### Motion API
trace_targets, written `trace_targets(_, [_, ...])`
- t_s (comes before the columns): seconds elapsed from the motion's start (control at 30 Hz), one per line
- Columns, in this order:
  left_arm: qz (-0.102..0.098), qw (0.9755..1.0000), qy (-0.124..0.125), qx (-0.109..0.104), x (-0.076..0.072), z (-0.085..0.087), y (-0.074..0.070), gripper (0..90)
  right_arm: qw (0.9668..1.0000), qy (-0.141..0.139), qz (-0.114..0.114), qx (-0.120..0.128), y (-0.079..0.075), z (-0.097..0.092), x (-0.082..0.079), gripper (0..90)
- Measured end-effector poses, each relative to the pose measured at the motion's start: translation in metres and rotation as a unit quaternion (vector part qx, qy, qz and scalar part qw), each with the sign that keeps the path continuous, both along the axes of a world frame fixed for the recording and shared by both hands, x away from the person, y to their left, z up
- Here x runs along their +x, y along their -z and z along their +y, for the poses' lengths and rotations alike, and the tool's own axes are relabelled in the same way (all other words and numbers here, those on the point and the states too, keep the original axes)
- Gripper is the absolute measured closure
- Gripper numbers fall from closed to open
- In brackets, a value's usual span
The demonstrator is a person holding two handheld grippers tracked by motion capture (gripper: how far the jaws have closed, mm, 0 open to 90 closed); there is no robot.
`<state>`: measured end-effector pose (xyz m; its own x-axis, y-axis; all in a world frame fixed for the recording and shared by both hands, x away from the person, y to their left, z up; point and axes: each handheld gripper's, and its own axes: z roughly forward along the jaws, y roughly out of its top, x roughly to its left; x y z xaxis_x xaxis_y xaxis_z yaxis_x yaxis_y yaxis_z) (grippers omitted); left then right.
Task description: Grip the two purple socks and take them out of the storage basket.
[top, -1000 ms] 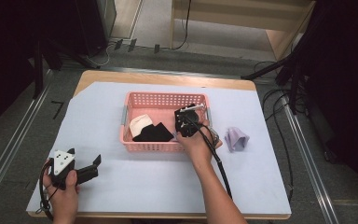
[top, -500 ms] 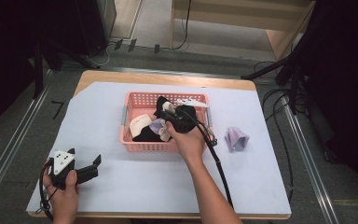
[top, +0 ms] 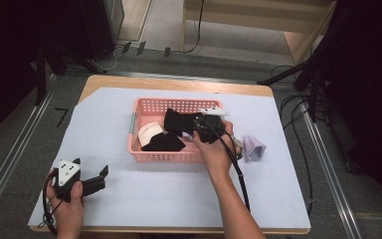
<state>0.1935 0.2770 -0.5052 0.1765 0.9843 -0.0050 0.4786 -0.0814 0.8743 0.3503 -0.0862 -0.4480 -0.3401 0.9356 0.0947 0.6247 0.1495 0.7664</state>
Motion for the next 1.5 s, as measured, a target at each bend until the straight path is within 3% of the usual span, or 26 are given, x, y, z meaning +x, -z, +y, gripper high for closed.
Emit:
trace_targets(0.03, [-0.001, 1.0, 0.0, -0.001, 0.0, 0.0, 0.0, 6.6, 0.9994, -0.01, 0.032, -0.004, 0.005, 0.001, 0.001, 77.8])
trace_targets(0.07, [-0.001, 1.0, 0.0, -0.001, 0.0, 0.0, 0.0, 6.6, 0.9994, -0.01, 0.032, -0.004, 0.005, 0.001, 0.001, 77.8])
trace_targets(0.2, [0.0, 1.0, -0.001, -0.001, 0.0, 0.0, 0.0, 6.6, 0.9969, -0.02, 0.076, -0.007, 0.014, 0.002, 0.003, 77.3])
trace_targets(0.3, [-0.001, 1.0, 0.0, -0.001, 0.001, 0.0, 0.0, 6.6, 0.996, -0.016, 0.088, -0.002, 0.017, 0.002, 0.006, 74.1])
trace_targets(0.47, [0.0, 1.0, 0.0, -0.002, 0.001, 0.0, 0.0, 6.6, 0.9941, -0.019, 0.106, -0.018, 0.026, 0.007, 0.009, 70.5])
trace_targets(0.57, [0.0, 1.0, 0.001, -0.002, 0.001, 0.0, 0.0, 6.6, 0.9937, -0.016, 0.103, -0.043, 0.027, 0.008, 0.009, 83.6])
trace_targets(0.6, [0.001, 1.0, 0.001, -0.002, 0.0, 0.0, 0.0, 6.6, 0.9946, -0.013, 0.096, -0.037, 0.026, 0.006, 0.009, 89.7])
trace_targets(0.63, [0.0, 1.0, 0.001, -0.002, 0.0, 0.0, 0.0, 6.6, 0.9946, -0.013, 0.096, -0.037, 0.026, 0.006, 0.009, 89.7])
trace_targets(0.73, [0.001, 1.0, 0.0, -0.003, 0.001, 0.0, 0.0, 6.6, 0.998, -0.012, 0.059, -0.019, 0.017, 0.001, 0.004, 90.0])
trace_targets(0.77, [0.001, 1.0, 0.0, -0.004, 0.001, 0.0, 0.0, 6.6, 0.9992, -0.016, 0.035, -0.002, 0.01, -0.002, 0.001, 90.0])
trace_targets(0.8, [0.001, 1.0, 0.0, -0.003, 0.001, 0.0, 0.0, 6.6, 0.9996, -0.019, 0.022, 0.008, 0.006, -0.003, -0.001, 90.0])
trace_targets(0.83, [0.001, 1.0, 0.0, -0.002, 0.001, 0.0, 0.0, 6.6, 0.9996, -0.019, 0.022, 0.008, 0.006, -0.003, -0.001, 90.0])
trace_targets(0.93, [0.001, 1.0, 0.0, -0.002, 0.001, 0.0, 0.0, 6.6, 0.9985, -0.033, -0.035, 0.026, -0.007, -0.006, -0.008, 90.0])
trace_targets(1.0, [0.0, 1.0, 0.0, -0.002, 0.001, 0.0, 0.0, 6.6, 0.9946, -0.045, -0.081, 0.047, -0.015, -0.008, -0.015, 90.0])
trace_targets(1.03, [0.0, 1.0, -0.001, -0.001, 0.001, 0.0, 0.0, 6.6, 0.9946, -0.045, -0.081, 0.047, -0.015, -0.008, -0.015, 90.0])
trace_targets(1.17, [-0.001, 1.0, 0.0, -0.002, 0.001, 0.0, 0.0, 6.6, 0.9881, -0.058, -0.134, 0.048, -0.022, -0.009, -0.022, 90.0])
trace_targets(1.3, [0.0, 1.0, 0.0, -0.002, 0.001, 0.0, 0.0, 6.6, 0.9787, -0.069, -0.188, 0.046, -0.027, -0.011, -0.026, 90.0])
trace_targets(1.4, [0.001, 1.0, 0.0, -0.002, 0.001, 0.0, 0.0, 6.6, 0.9685, -0.078, -0.228, 0.063, -0.03, -0.015, -0.027, 90.0])
trace_targets(1.43, [0.0, 1.0, 0.0, -0.003, 0.001, 0.0, 0.0, 6.6, 0.9685, -0.078, -0.228, 0.063, -0.03, -0.015, -0.027, 90.0])
trace_targets(1.5, [0.0, 1.0, 0.0, -0.002, 0.001, 0.0, 0.0, 6.6, 0.9636, -0.078, -0.245, 0.074, -0.032, -0.017, -0.028, 90.0])
